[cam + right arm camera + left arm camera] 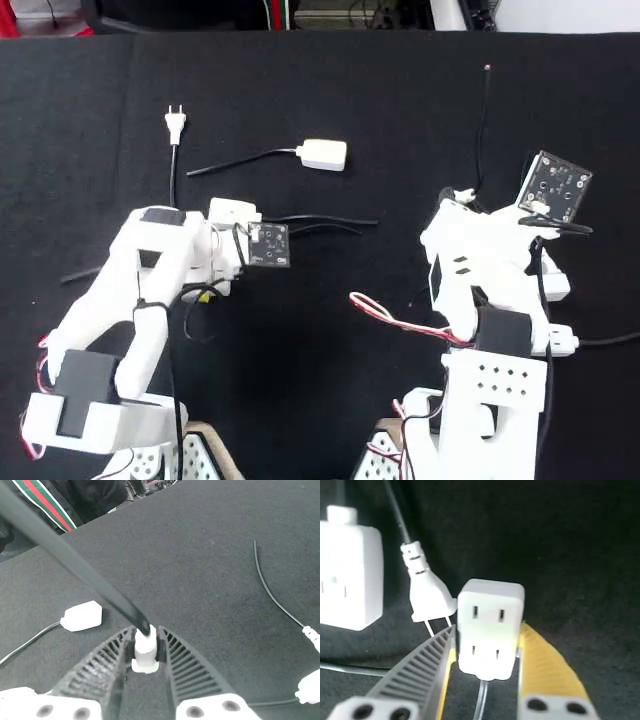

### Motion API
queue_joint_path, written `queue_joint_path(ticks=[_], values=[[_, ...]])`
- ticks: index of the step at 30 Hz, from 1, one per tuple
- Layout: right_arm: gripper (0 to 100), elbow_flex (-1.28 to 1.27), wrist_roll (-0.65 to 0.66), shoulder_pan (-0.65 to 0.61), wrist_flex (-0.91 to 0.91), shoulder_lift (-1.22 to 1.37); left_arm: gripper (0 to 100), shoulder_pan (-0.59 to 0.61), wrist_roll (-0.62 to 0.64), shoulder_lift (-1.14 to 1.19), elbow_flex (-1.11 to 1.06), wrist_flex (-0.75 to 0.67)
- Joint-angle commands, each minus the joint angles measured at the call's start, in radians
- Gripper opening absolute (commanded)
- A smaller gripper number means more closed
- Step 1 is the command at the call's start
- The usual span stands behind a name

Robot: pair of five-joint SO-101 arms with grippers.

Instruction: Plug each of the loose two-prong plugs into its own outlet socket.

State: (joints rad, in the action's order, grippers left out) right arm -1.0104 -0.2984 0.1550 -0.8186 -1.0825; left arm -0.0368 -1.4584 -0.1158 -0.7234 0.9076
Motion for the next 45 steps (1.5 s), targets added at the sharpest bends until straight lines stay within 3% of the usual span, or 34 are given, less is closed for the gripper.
queue_joint_path(ticks=[1, 6, 9, 12, 15, 19, 21, 26, 33, 38, 45], values=[[1.2, 0.007, 0.008, -0.012, -0.003, -0.021, 6, -0.018, -0.063, -0.011, -0.038, 0.000], [1.2, 0.007, 0.008, -0.012, -0.003, -0.021, 5, -0.024, -0.040, -0.029, -0.018, 0.153], [1.2, 0.007, 0.008, -0.012, -0.003, -0.021, 3, -0.068, 0.063, -0.106, 0.008, 0.282], [1.2, 0.007, 0.008, -0.012, -0.003, -0.021, 3, -0.140, 0.221, -0.213, -0.007, 0.316], [1.2, 0.007, 0.008, -0.012, -0.003, -0.021, 3, -0.254, 0.453, -0.311, -0.054, 0.253], [1.2, 0.007, 0.008, -0.014, -0.005, -0.021, 3, -0.331, 0.763, -0.356, -0.122, -0.006], [1.2, 0.004, 0.008, -0.041, -0.005, -0.021, 3, -0.334, 0.852, -0.344, -0.137, -0.101], [1.2, -0.021, 0.008, -0.127, 0.003, -0.021, 3, -0.337, 1.031, -0.180, -0.051, -0.123], [1.2, -0.107, 0.009, -0.272, 0.098, -0.021, 5, -0.326, 1.063, 0.072, 0.099, -0.009], [1.2, -0.165, 0.054, -0.324, 0.166, -0.021, 18, -0.278, 1.088, -0.074, 0.050, -0.003], [1.2, -0.223, 0.055, -0.450, 0.226, -0.021, 28, -0.260, 1.137, -0.436, -0.217, -0.044]])
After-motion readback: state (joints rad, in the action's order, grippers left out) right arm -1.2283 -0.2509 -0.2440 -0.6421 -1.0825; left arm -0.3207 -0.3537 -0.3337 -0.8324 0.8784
